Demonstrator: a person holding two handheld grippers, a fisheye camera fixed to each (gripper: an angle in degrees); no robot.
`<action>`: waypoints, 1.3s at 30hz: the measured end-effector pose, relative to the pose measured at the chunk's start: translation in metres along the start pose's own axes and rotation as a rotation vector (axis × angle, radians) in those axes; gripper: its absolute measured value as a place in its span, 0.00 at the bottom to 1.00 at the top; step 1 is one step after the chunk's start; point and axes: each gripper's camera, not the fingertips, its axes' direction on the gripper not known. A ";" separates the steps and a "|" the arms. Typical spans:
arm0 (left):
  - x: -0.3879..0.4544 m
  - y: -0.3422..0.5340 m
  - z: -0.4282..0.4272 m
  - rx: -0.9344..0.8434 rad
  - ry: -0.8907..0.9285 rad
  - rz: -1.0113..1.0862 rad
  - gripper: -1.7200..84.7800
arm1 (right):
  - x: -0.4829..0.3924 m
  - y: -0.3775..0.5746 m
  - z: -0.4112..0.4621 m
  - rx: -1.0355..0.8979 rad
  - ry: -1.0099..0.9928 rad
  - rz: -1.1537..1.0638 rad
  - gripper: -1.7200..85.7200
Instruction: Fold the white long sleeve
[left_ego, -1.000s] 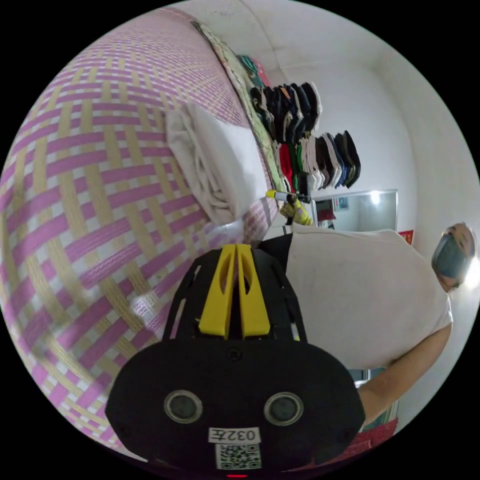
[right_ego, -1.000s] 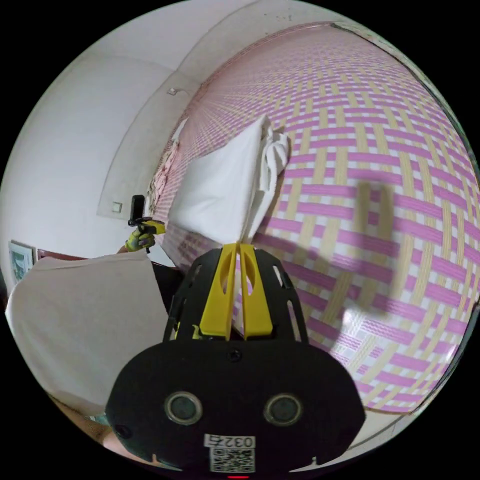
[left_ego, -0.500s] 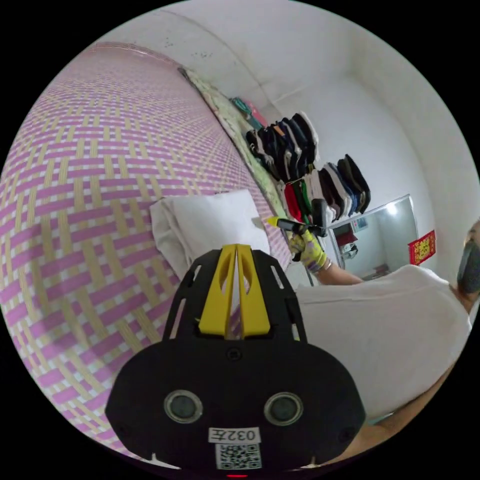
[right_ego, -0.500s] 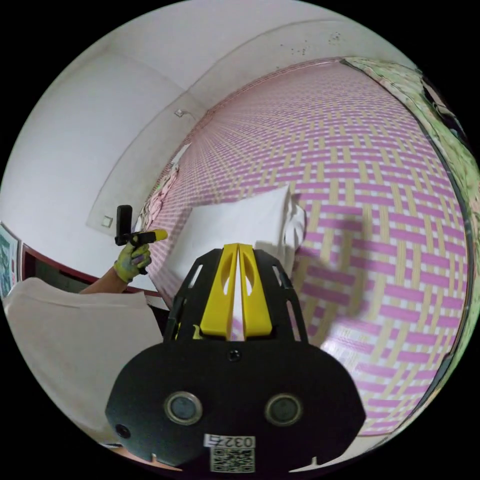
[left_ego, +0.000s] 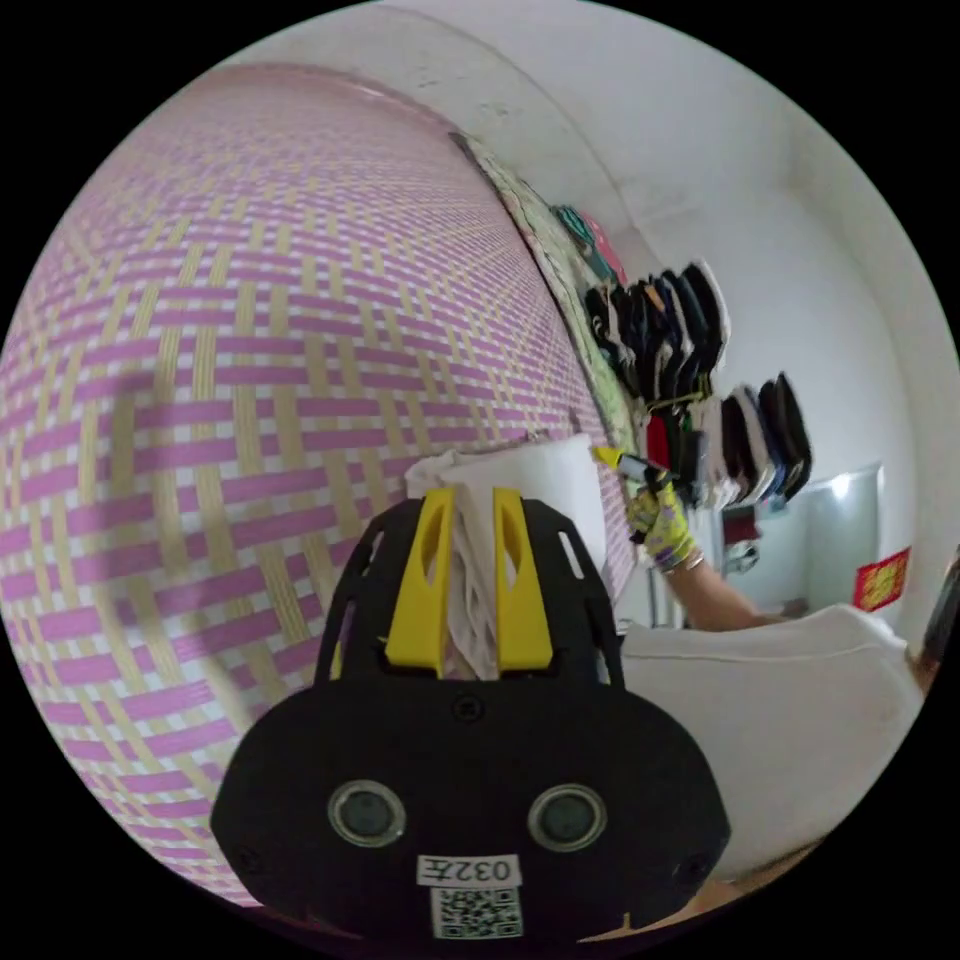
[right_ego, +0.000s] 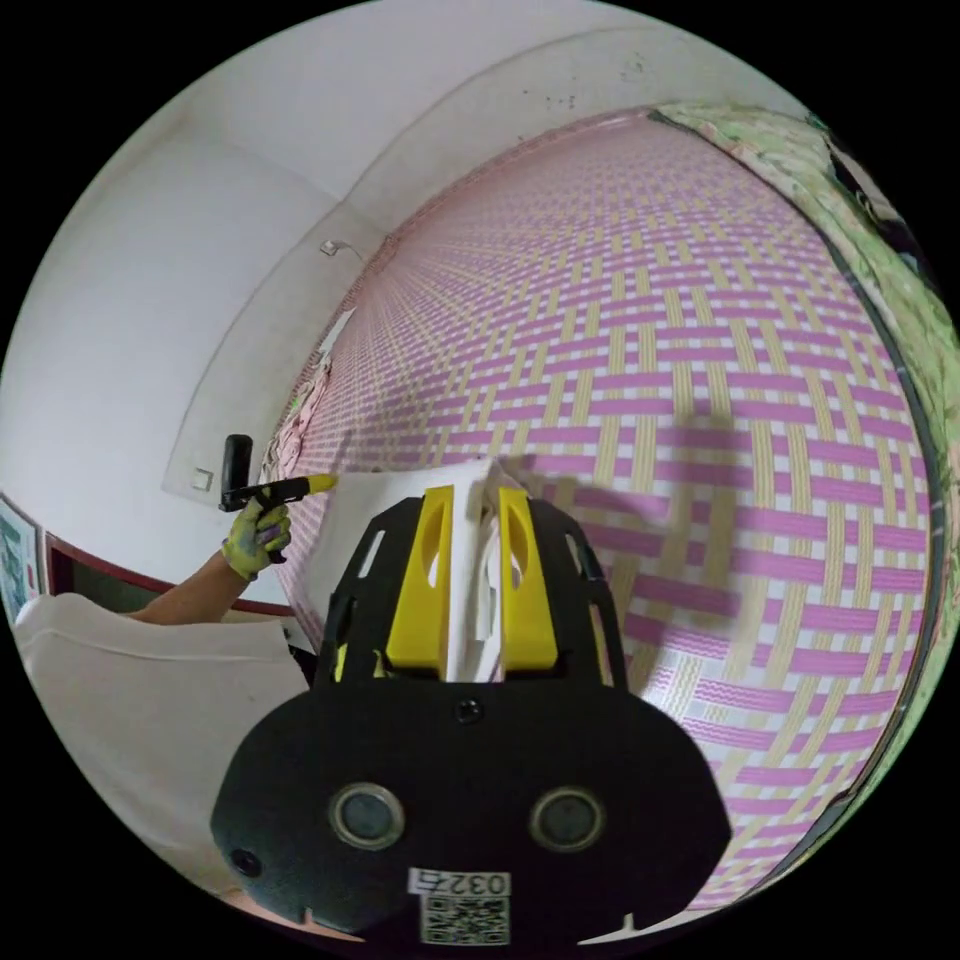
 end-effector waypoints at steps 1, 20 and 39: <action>-0.020 0.003 -0.001 0.020 0.089 -0.072 0.06 | 0.014 0.001 0.003 -0.033 -0.035 0.027 0.11; 0.004 -0.030 0.027 0.042 0.134 -0.093 0.00 | 0.063 0.009 0.004 0.001 -0.221 0.257 0.06; 0.148 0.099 0.068 -0.092 -0.060 0.252 0.01 | -0.028 0.014 0.048 -0.161 -0.116 -0.023 0.01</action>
